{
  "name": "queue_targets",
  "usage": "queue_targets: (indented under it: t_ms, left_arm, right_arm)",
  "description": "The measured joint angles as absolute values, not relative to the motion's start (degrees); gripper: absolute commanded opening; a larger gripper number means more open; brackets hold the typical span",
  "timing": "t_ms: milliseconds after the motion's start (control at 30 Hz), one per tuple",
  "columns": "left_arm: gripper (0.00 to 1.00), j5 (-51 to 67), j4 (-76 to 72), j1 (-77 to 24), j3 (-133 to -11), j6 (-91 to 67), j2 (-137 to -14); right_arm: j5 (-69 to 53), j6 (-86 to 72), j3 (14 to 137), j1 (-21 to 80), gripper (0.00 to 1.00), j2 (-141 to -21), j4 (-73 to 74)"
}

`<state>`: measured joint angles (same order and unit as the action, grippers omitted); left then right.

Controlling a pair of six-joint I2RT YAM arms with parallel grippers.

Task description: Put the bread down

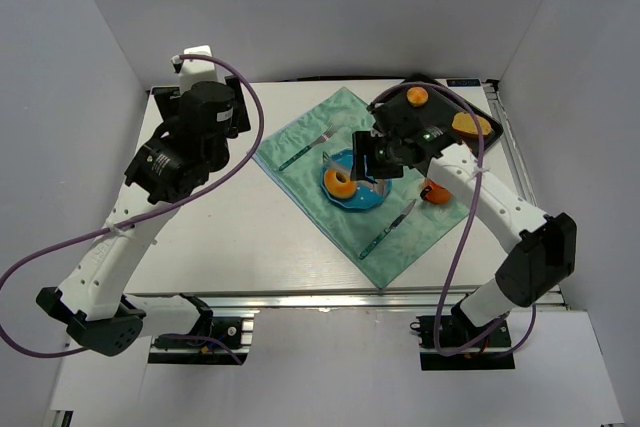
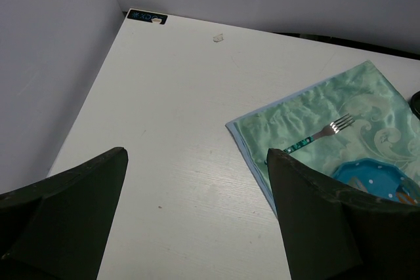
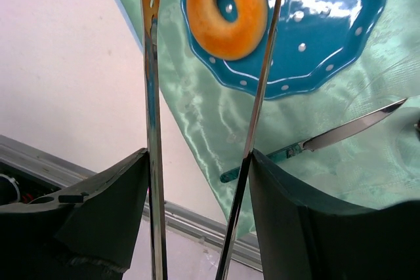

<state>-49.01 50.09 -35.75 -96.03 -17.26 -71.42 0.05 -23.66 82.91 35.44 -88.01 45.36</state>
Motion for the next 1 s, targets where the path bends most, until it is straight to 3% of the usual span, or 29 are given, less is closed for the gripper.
queue_targets:
  t_ms: [233, 367, 567, 767, 1000]
  left_arm:
    - [0.98, -48.86, 50.09, -35.75, -96.01, -17.19, -71.46]
    - [0.98, -48.84, 49.95, -35.75, -96.01, -16.95, -71.77]
    - [0.98, -48.62, 49.23, -35.75, -96.01, -16.14, -73.67]
    - [0.98, -48.31, 48.49, -35.75, -95.98, -15.07, -76.12]
    - [0.98, -48.51, 47.81, -35.75, -95.98, -13.69, -80.01]
  right_arm:
    - [5.15, -26.37, 90.83, 34.04, 0.65, -87.48, 47.22]
    - [5.78, -26.15, 97.58, 26.04, 0.65, -90.63, 46.09]
    - [6.26, -22.83, 109.51, 13.19, 0.65, -104.79, 44.16]
    - [6.11, -19.07, 120.60, 9.28, 0.65, -120.40, 44.47]
    - [4.62, -17.61, 124.51, 6.22, 0.65, -128.05, 43.51]
